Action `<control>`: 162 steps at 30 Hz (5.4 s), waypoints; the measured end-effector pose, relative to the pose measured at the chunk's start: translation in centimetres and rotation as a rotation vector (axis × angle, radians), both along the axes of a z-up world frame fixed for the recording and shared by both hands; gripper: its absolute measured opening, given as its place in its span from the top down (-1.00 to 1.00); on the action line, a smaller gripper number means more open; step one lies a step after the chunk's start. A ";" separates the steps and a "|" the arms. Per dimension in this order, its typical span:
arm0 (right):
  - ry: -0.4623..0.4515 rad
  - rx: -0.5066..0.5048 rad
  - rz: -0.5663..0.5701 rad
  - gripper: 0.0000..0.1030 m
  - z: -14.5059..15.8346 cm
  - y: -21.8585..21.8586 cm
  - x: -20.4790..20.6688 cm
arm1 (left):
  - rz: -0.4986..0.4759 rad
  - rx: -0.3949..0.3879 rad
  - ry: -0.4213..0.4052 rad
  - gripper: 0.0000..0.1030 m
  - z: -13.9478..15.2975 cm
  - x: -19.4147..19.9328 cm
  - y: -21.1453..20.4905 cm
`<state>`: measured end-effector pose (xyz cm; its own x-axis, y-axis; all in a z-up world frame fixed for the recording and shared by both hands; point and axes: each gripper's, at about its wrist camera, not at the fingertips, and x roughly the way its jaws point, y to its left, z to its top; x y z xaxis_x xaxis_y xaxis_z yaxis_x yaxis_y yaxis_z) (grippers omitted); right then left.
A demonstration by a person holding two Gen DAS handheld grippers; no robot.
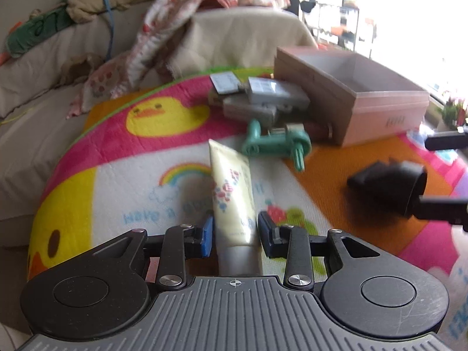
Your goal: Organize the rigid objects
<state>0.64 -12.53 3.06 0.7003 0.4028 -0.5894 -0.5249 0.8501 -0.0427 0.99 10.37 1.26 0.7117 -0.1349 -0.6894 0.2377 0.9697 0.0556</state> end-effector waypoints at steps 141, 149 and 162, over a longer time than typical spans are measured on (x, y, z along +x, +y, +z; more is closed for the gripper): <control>0.118 -0.050 -0.501 0.04 0.7 -7.1 22.5 | 0.199 -0.477 0.025 0.52 0.3 0.8 9.6; -0.024 -0.229 -0.246 0.06 -0.2 1.3 22.5 | 0.166 -0.488 0.042 0.52 -0.6 1.9 7.5; -0.117 -0.269 -0.394 -0.08 0.6 -4.6 20.8 | 0.144 -0.473 -0.036 0.52 0.3 3.7 6.0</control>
